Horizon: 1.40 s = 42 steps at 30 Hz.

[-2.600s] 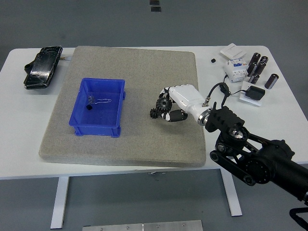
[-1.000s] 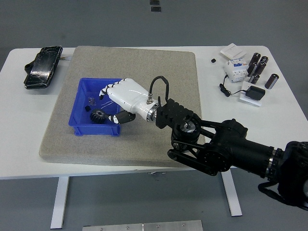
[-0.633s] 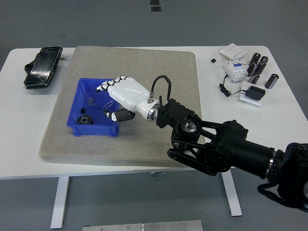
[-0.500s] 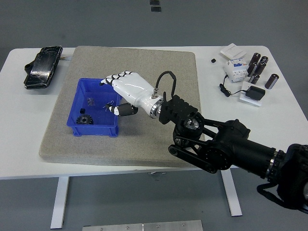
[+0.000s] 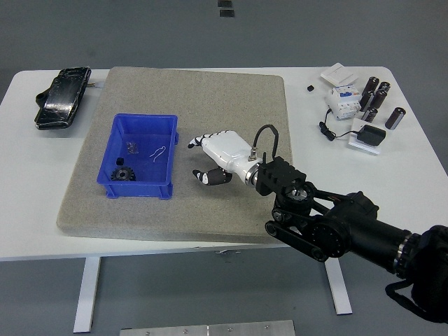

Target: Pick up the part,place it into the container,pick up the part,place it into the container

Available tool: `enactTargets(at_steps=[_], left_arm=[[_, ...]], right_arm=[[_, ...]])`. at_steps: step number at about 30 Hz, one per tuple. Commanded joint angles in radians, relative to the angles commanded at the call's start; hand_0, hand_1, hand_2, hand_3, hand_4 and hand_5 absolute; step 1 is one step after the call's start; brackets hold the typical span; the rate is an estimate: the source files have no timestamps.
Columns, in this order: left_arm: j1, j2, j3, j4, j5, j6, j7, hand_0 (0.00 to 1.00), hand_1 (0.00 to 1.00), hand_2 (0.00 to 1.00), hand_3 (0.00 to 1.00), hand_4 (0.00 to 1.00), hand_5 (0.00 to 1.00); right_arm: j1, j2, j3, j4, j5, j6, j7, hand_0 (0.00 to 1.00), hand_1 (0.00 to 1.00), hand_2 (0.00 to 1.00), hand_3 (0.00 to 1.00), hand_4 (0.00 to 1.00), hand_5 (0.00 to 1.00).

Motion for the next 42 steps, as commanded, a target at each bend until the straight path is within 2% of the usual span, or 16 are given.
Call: enactTargets(at_steps=[1, 2, 11, 13, 14, 25, 26, 31, 32, 37, 38, 42], left_arm=[[0.0, 0.0, 0.0, 0.0, 0.0, 0.0, 0.0, 0.667, 0.646, 0.628, 0.568, 0.681, 0.41], [0.0, 0.0, 0.001, 0.0, -0.001, 0.0, 0.0, 0.667, 0.645, 0.629, 0.569, 0.68, 0.409], [0.0, -0.003, 0.002, 0.0, -0.004, 0.0, -0.001, 0.667, 0.645, 0.629, 0.568, 0.679, 0.407], [0.0, -0.003, 0.001, 0.0, -0.003, 0.0, -0.001, 0.667, 0.645, 0.629, 0.568, 0.679, 0.407], [-0.001, -0.003, 0.001, 0.0, -0.002, 0.0, -0.001, 0.667, 0.645, 0.627, 0.568, 0.68, 0.406], [-0.004, -0.003, 0.003, 0.0, -0.003, 0.0, -0.002, 0.667, 0.646, 0.627, 0.568, 0.68, 0.405], [-0.004, -0.003, 0.003, 0.0, -0.003, 0.0, -0.002, 0.667, 0.646, 0.627, 0.564, 0.679, 0.405], [-0.003, -0.003, 0.005, 0.0, -0.006, 0.0, -0.002, 0.667, 0.646, 0.627, 0.564, 0.679, 0.405], [-0.003, -0.003, 0.005, 0.0, -0.006, 0.0, -0.001, 0.667, 0.646, 0.628, 0.562, 0.678, 0.405], [-0.005, -0.002, 0.003, 0.0, -0.004, 0.0, -0.002, 0.667, 0.646, 0.628, 0.562, 0.678, 0.405], [-0.006, -0.002, 0.003, 0.0, -0.004, 0.0, -0.002, 0.667, 0.647, 0.628, 0.559, 0.68, 0.408], [-0.007, -0.002, 0.003, 0.0, -0.004, 0.0, -0.003, 0.667, 0.647, 0.628, 0.559, 0.68, 0.408]], right_arm=[[-0.004, -0.006, 0.003, -0.004, -0.002, 0.001, 0.001, 0.655, 0.668, 0.77, 0.771, 0.686, 0.389], [-0.008, -0.013, 0.007, -0.007, -0.003, 0.001, 0.002, 0.606, 0.649, 0.762, 0.763, 0.703, 0.406], [-0.031, -0.06, 0.023, 0.0, 0.002, 0.004, 0.003, 0.571, 0.624, 0.752, 0.759, 0.706, 0.406], [-0.034, -0.06, 0.018, -0.002, 0.006, 0.005, 0.004, 0.571, 0.624, 0.752, 0.759, 0.706, 0.406], [-0.035, -0.059, 0.016, -0.005, 0.007, 0.005, 0.004, 0.538, 0.607, 0.741, 0.751, 0.709, 0.404], [-0.029, -0.036, 0.008, -0.04, 0.011, 0.001, 0.008, 0.521, 0.592, 0.733, 0.74, 0.711, 0.41], [-0.028, -0.035, 0.008, -0.045, 0.009, 0.001, 0.008, 0.505, 0.568, 0.667, 0.711, 0.695, 0.411], [-0.03, -0.034, 0.001, -0.061, 0.01, 0.002, 0.006, 0.505, 0.568, 0.667, 0.711, 0.695, 0.411], [-0.03, -0.034, 0.001, -0.063, 0.011, 0.002, 0.006, 0.462, 0.541, 0.576, 0.674, 0.52, 0.295], [-0.028, -0.031, 0.0, -0.067, 0.014, -0.001, 0.006, 0.462, 0.541, 0.576, 0.674, 0.52, 0.295], [-0.028, -0.031, -0.001, -0.067, 0.014, -0.002, 0.005, 0.443, 0.527, 0.515, 0.656, 0.554, 0.201], [-0.028, -0.029, -0.005, -0.068, 0.015, -0.001, 0.002, 0.443, 0.527, 0.515, 0.656, 0.554, 0.201]])
